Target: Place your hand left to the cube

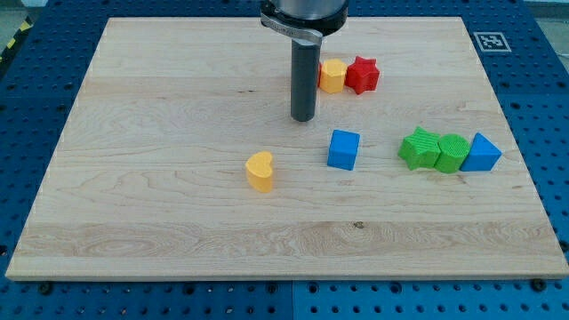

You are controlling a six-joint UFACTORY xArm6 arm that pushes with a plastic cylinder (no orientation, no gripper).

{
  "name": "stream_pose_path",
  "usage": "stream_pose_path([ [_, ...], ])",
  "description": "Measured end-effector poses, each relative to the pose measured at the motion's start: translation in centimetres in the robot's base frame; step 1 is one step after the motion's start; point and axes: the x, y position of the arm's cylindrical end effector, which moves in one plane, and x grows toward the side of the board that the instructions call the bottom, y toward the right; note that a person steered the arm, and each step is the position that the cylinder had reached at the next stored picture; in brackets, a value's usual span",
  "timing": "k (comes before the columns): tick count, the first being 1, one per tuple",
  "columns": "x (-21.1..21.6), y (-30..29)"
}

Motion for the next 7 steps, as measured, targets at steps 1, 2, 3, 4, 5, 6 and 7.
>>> stream_pose_path([
  [1, 0.0, 0.0],
  [2, 0.6, -1.5],
  [3, 0.9, -2.5],
  [4, 0.9, -2.5],
  [5, 1.4, -3.1],
  [6, 2.1, -4.2],
  [7, 3.5, -4.2],
])
